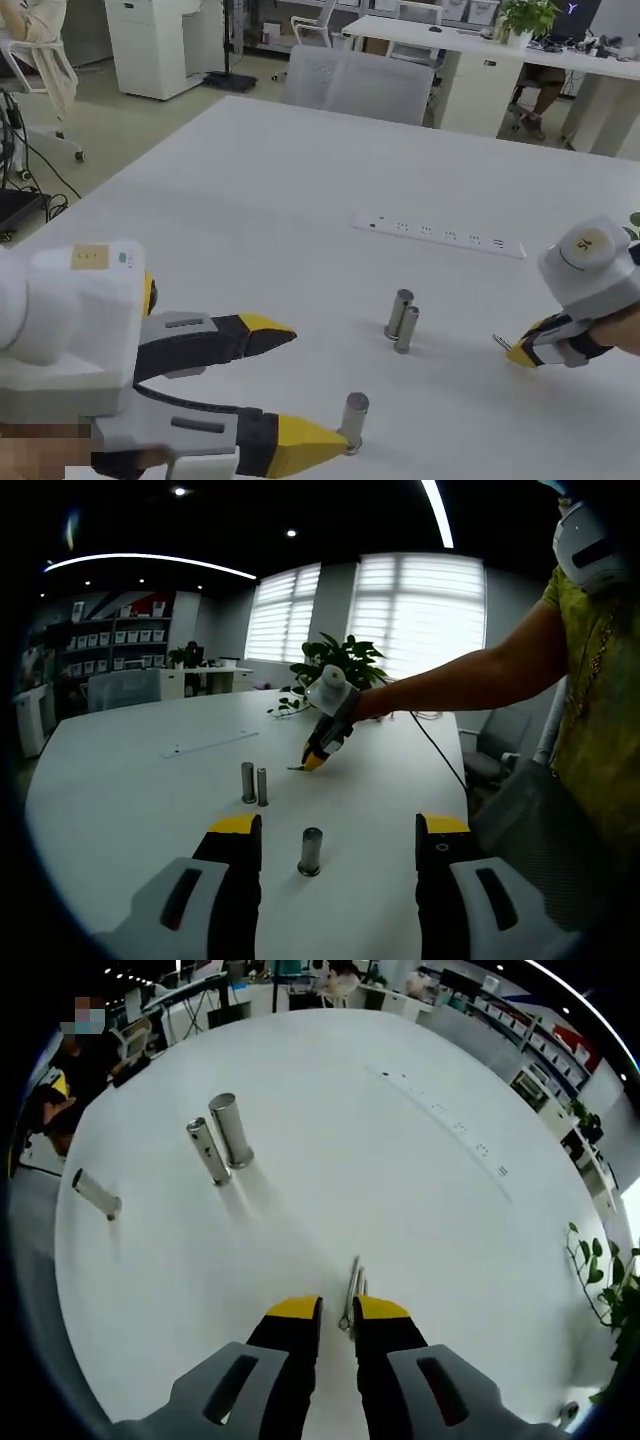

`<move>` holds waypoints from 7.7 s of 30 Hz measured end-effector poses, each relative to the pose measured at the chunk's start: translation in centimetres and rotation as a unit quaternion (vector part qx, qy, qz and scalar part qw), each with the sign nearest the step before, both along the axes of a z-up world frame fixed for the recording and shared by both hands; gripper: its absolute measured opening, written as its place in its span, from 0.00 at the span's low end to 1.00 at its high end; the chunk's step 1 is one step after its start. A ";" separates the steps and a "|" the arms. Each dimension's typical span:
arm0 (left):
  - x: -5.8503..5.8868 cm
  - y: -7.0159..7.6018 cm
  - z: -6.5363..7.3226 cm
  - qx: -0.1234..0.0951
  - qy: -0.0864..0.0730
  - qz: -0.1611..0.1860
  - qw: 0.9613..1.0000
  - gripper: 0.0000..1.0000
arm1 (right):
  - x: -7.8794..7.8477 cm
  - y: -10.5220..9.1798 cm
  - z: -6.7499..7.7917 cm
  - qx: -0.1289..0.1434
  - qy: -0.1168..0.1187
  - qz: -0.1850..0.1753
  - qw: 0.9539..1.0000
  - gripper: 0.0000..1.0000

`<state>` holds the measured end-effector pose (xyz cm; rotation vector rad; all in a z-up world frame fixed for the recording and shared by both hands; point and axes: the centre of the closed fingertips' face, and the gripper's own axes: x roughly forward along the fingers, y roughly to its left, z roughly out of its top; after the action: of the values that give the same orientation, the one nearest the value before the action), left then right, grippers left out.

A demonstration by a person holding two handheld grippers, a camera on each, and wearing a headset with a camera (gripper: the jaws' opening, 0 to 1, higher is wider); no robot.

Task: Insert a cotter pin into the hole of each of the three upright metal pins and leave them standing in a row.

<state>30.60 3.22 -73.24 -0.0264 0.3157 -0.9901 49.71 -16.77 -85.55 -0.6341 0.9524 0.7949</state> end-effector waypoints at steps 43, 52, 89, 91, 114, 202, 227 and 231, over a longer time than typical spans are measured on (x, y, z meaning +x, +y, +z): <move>0.0 0.4 0.0 -0.016 0.009 0.005 1.000 0.56 | 0.4 -0.4 -1.0 -0.091 0.054 0.060 0.993 0.10; 0.1 0.4 0.0 -0.016 0.006 0.005 1.000 0.55 | 0.3 -0.4 -1.1 -0.103 0.066 0.065 0.990 0.06; -0.8 -1.1 1.2 0.009 -0.021 -0.029 0.999 0.46 | -8.3 1.9 4.5 -0.066 0.094 0.113 0.987 0.02; -1.0 -1.3 1.3 0.012 -0.025 -0.035 0.999 0.45 | -9.6 2.6 5.3 -0.056 0.094 0.125 0.986 0.02; -2.6 -5.2 1.4 0.033 -0.042 -0.111 0.992 0.33 | -20.4 9.0 10.5 -0.040 0.111 0.284 0.951 0.03; -0.8 -7.9 -0.3 -0.039 0.069 -0.111 0.991 0.00 | -20.3 10.6 11.9 -0.003 -0.116 0.320 0.940 0.12; -0.6 -7.9 0.1 -0.070 0.097 -0.103 0.987 0.01 | -19.5 11.2 9.9 -0.021 -0.103 0.333 0.937 0.06; -1.0 -8.1 0.1 -0.065 0.087 -0.110 0.988 0.01 | -19.8 11.1 9.8 -0.020 -0.087 0.331 0.939 0.05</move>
<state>29.60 -4.87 -73.09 -0.2020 0.4194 -1.2291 29.88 -5.64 -75.74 -1.0680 0.5845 1.2907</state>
